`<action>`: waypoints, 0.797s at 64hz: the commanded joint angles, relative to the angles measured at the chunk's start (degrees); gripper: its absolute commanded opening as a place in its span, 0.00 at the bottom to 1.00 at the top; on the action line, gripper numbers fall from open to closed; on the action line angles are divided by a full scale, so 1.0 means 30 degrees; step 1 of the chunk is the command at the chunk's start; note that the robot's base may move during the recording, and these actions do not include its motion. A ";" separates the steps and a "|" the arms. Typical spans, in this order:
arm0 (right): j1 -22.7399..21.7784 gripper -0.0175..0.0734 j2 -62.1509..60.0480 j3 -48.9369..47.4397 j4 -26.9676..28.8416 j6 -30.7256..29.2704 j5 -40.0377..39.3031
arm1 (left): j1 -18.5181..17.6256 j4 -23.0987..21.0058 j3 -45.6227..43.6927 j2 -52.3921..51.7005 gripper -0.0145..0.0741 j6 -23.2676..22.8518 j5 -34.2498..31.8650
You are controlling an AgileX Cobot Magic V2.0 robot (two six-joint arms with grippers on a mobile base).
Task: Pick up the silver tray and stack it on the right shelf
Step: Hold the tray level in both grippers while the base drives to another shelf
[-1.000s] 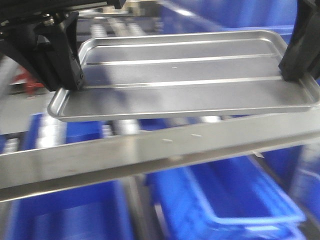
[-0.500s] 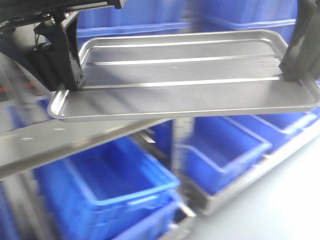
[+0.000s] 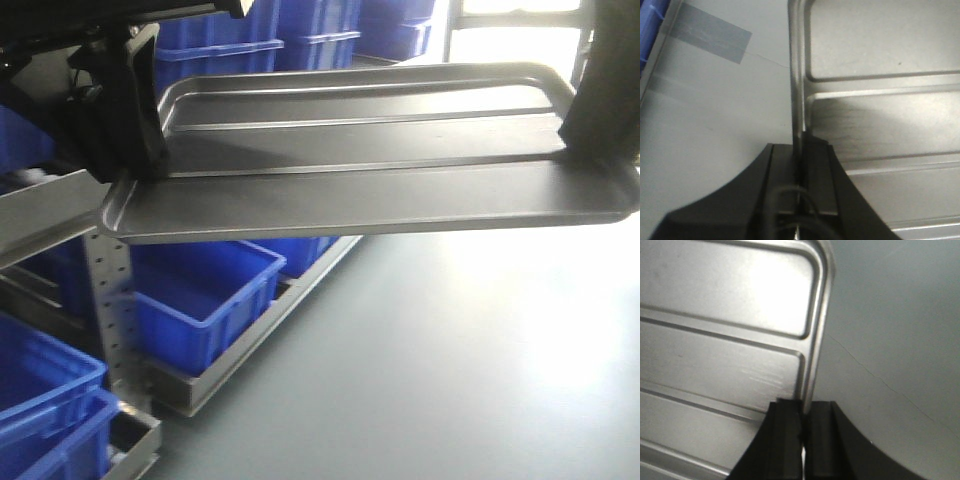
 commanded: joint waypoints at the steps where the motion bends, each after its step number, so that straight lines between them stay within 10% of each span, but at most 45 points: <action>1: -0.0058 0.25 -0.0516 -0.0489 -0.0710 -0.0334 -0.0813 | -0.0217 0.0524 -0.0456 -0.0517 0.06 0.0358 0.0027; 51: -0.0058 0.25 -0.0517 -0.0489 -0.0710 -0.0334 -0.0774 | -0.0217 0.0524 -0.0456 -0.0517 0.06 0.0358 0.0027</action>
